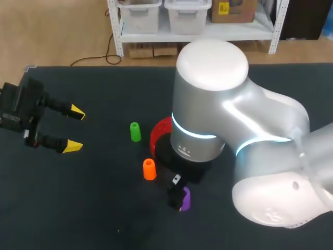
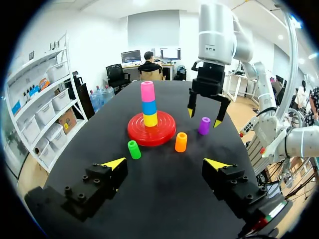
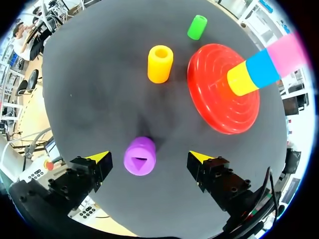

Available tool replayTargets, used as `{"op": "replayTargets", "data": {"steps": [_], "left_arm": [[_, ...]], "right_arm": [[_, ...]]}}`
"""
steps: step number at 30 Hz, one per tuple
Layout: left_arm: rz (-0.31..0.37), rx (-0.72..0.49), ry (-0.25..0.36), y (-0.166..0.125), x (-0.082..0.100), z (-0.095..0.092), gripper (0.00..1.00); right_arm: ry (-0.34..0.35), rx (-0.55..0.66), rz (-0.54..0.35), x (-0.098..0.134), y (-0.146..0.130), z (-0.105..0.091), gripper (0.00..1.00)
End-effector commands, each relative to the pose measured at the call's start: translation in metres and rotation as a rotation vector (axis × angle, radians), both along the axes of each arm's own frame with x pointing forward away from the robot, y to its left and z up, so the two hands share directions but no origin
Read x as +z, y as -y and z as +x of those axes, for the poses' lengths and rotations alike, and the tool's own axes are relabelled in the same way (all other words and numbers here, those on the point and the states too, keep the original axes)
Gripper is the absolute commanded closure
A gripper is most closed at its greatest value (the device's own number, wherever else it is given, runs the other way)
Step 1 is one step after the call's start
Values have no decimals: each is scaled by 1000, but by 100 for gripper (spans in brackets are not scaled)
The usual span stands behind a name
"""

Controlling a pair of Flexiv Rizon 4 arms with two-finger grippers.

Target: Pick up and stack the cylinders on the red base in this order: pink,purple,orange,green

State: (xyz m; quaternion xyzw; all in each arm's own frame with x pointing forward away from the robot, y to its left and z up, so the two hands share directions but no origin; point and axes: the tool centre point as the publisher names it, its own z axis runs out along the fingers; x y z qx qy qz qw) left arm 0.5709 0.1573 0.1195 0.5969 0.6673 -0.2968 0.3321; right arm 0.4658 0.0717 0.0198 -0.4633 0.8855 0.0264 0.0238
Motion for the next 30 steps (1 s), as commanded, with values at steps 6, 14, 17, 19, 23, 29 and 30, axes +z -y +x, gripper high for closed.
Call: {"op": "replayTargets", "data": {"steps": [6, 14, 17, 19, 23, 29, 30], "left_arm": [[-4, 1, 5, 0, -1, -1, 0], [-4, 1, 5, 0, -1, -1, 0], [-4, 1, 5, 0, -1, -1, 0], [-4, 1, 5, 0, -1, -1, 0], [-4, 1, 5, 0, -1, -1, 0], [-4, 1, 5, 0, -1, -1, 0], [-4, 1, 5, 0, -1, -1, 0]], "right_arm": [[2, -7, -1, -4, -3, 4, 0], [-7, -12, -6, -7, -1, 2, 0], [-7, -14, -7, -8, -1, 2, 0], [-5, -20, -7, -8, 0, 3, 0], [-3, -24, -3, -7, 0, 5, 0], [-5, -30, -1, -9, -1, 5, 84], [-8, -26, -1, -9, -1, 4, 100]]}}
